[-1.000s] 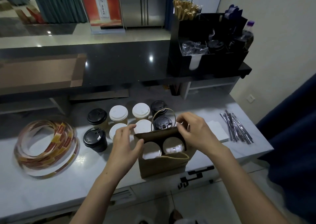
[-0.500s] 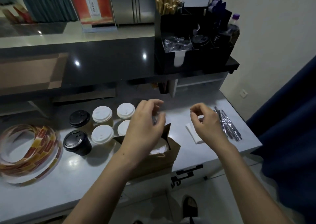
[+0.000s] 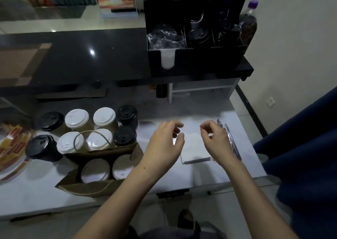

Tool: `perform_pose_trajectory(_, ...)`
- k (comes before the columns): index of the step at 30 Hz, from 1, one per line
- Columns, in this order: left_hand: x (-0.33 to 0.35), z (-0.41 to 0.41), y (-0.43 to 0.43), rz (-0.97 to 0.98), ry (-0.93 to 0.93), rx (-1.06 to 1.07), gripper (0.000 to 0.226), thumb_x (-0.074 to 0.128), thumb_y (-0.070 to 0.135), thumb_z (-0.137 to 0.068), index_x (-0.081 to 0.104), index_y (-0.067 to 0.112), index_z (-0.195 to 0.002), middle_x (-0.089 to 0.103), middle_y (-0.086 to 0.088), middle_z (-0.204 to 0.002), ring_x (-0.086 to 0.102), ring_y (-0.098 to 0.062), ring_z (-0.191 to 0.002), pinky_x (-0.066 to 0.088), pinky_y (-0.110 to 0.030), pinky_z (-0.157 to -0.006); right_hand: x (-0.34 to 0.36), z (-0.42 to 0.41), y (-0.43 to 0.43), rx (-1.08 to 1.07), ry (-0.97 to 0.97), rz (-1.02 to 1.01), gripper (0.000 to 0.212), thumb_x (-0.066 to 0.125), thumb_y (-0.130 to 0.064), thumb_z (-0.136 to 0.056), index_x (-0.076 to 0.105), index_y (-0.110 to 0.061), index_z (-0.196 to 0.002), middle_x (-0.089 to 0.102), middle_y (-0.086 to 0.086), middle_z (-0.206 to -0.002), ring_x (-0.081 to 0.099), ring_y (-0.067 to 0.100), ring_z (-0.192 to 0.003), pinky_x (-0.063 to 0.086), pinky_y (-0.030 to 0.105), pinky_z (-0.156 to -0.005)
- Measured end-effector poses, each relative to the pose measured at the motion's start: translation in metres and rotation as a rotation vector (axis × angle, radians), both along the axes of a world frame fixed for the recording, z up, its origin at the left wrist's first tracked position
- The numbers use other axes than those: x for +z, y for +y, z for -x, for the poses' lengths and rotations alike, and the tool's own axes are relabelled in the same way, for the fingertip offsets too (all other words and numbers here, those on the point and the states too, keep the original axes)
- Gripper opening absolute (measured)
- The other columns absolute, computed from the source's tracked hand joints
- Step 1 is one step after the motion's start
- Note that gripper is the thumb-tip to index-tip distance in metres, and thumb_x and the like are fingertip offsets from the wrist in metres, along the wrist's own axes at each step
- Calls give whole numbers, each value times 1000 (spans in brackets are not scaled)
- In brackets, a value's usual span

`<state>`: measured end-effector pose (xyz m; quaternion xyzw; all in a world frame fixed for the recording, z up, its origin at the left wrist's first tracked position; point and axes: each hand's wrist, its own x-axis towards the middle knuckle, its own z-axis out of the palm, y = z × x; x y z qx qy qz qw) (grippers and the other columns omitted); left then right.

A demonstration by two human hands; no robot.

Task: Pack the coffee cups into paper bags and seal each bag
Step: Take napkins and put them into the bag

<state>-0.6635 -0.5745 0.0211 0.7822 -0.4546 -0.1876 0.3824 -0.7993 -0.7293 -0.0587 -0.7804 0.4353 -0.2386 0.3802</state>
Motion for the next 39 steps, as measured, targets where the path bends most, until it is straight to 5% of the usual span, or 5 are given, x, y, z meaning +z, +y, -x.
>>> perform_pose_trajectory(17, -159, 15, -69, -358, 262, 287, 24, 59, 19, -99, 70, 13, -120, 70, 3, -104, 63, -5, -85, 40, -2, -62, -109, 16, -61, 97, 313, -100, 32, 64, -14, -98, 65, -9, -130, 64, 14, -124, 65, 33, -108, 50, 43, -100)
perform_pose_trajectory(22, -179, 21, -78, -405, 291, 346, 34, 58, 14, -97, 65, 9, -130, 65, 3, -102, 59, -14, -94, 41, -20, -79, -116, 14, -68, 131, 382, -162, 46, 68, -14, -95, 56, -6, -140, 64, 16, -123, 61, 34, -114, 48, 39, -98)
perform_pose_trajectory(27, -187, 23, -80, -429, 312, 366, 15, 59, 9, -94, 63, 17, -106, 67, 1, -94, 58, -18, -91, 39, -23, -75, -118, 10, -73, 134, 365, -192, 52, 68, -7, -94, 51, -2, -143, 65, 9, -105, 62, 31, -109, 44, 33, -89)
perform_pose_trajectory(34, -190, 19, -81, -426, 401, 404, 34, 61, 11, -93, 65, 9, -126, 67, 3, -93, 61, -9, -78, 43, -19, -67, -117, 8, -73, 98, 306, -208, 50, 70, -10, -95, 53, -9, -142, 56, -9, -80, 65, 26, -97, 53, 39, -90)
perform_pose_trajectory(39, -192, 18, -83, -377, 441, 438, 23, 66, 14, -89, 69, 12, -111, 64, 4, -77, 59, -8, -67, 42, -18, -59, -116, 8, -73, 96, 309, -199, 42, 71, -9, -93, 58, -11, -133, 57, -11, -81, 64, 23, -93, 54, 40, -88)
